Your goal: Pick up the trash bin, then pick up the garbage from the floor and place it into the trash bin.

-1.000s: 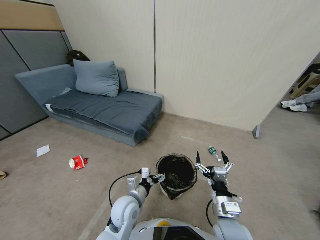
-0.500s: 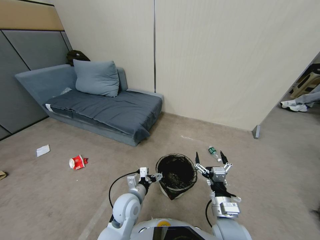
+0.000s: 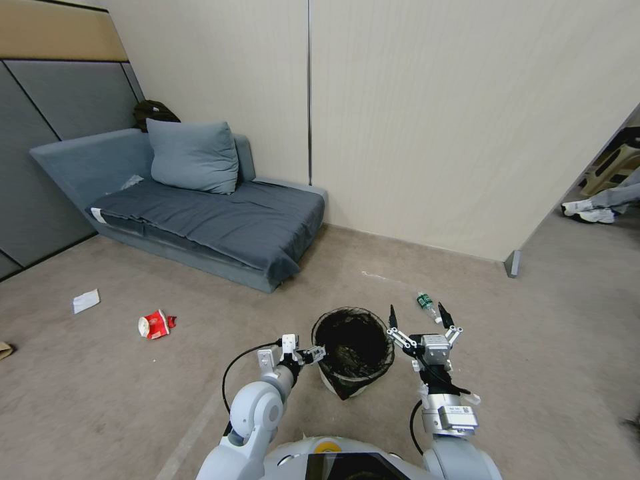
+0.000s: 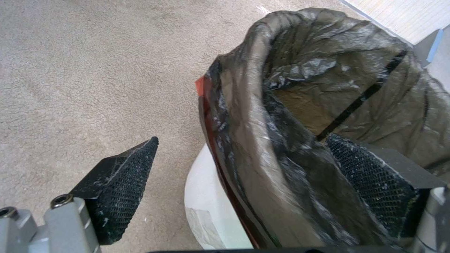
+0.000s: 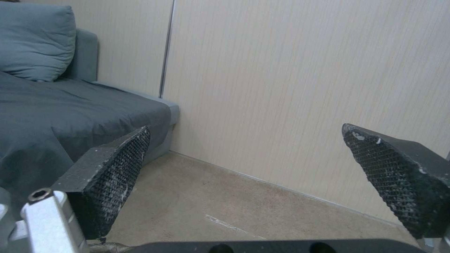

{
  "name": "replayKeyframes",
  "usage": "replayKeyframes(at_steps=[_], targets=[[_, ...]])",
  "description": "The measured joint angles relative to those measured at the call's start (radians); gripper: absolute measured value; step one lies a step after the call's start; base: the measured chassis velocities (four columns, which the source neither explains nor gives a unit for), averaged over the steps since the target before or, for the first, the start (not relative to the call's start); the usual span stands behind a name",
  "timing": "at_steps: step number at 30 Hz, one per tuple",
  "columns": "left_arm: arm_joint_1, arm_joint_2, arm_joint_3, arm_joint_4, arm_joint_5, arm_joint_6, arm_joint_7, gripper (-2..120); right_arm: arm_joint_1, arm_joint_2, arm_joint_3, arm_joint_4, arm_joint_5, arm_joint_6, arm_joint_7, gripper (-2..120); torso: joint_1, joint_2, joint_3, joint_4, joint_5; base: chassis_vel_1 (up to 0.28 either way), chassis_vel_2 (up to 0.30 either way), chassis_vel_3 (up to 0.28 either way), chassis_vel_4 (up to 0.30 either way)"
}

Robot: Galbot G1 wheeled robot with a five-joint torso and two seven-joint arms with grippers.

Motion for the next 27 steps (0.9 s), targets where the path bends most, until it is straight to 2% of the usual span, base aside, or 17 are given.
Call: replayKeyframes(at_steps=[9, 11, 16, 19, 20, 24, 25, 27], targets=[[-0.040, -0.007, 0.009, 0.070, 0.001, 0.007, -0.006, 88, -0.001, 0.000, 0.000, -0.003, -0.003, 0.003, 0.000, 100, 0.000, 0.000, 0.000, 0.0000, 0.0000, 0.000, 0.000, 0.000, 0.000], [-0.046, -0.011, 0.014, 0.085, 0.003, 0.007, -0.005, 80, -0.001, 0.000, 0.000, -0.004, -0.003, 0.003, 0.000, 100, 0.000, 0.000, 0.000, 0.0001, 0.0000, 0.000, 0.000, 0.000, 0.000], [-0.059, -0.019, 0.024, 0.109, 0.010, 0.008, -0.001, 71, -0.001, 0.000, -0.001, -0.004, -0.004, 0.004, 0.000, 100, 0.000, 0.000, 0.000, 0.0000, 0.0001, 0.000, 0.000, 0.000, 0.000], [-0.065, -0.027, 0.033, 0.123, 0.022, 0.006, 0.005, 59, -0.001, 0.000, -0.001, -0.005, -0.005, 0.004, 0.000, 100, 0.000, 0.000, 0.000, 0.0000, 0.0002, 0.000, 0.000, 0.000, 0.000], [-0.065, -0.027, 0.033, 0.123, 0.022, 0.006, 0.005, 59, -0.001, 0.000, -0.001, -0.005, -0.005, 0.004, 0.000, 100, 0.000, 0.000, 0.000, 0.0000, 0.0002, 0.000, 0.000, 0.000, 0.000], [-0.059, -0.034, 0.047, 0.127, 0.041, 0.005, 0.014, 41, -0.003, 0.000, -0.002, -0.010, -0.015, 0.012, 0.000, 100, 0.000, 0.000, 0.000, 0.0002, 0.0003, 0.000, 0.000, 0.000, 0.000], [-0.059, -0.034, 0.047, 0.127, 0.041, 0.005, 0.014, 41, -0.003, 0.000, -0.002, -0.010, -0.015, 0.012, 0.000, 100, 0.000, 0.000, 0.000, 0.0002, 0.0003, 0.000, 0.000, 0.000, 0.000], [-0.054, -0.035, 0.050, 0.127, 0.049, 0.005, 0.014, 29, -0.003, 0.000, -0.002, -0.012, -0.017, 0.014, 0.000, 100, 0.000, 0.000, 0.000, 0.0004, 0.0004, 0.000, 0.000, 0.000, 0.000]])
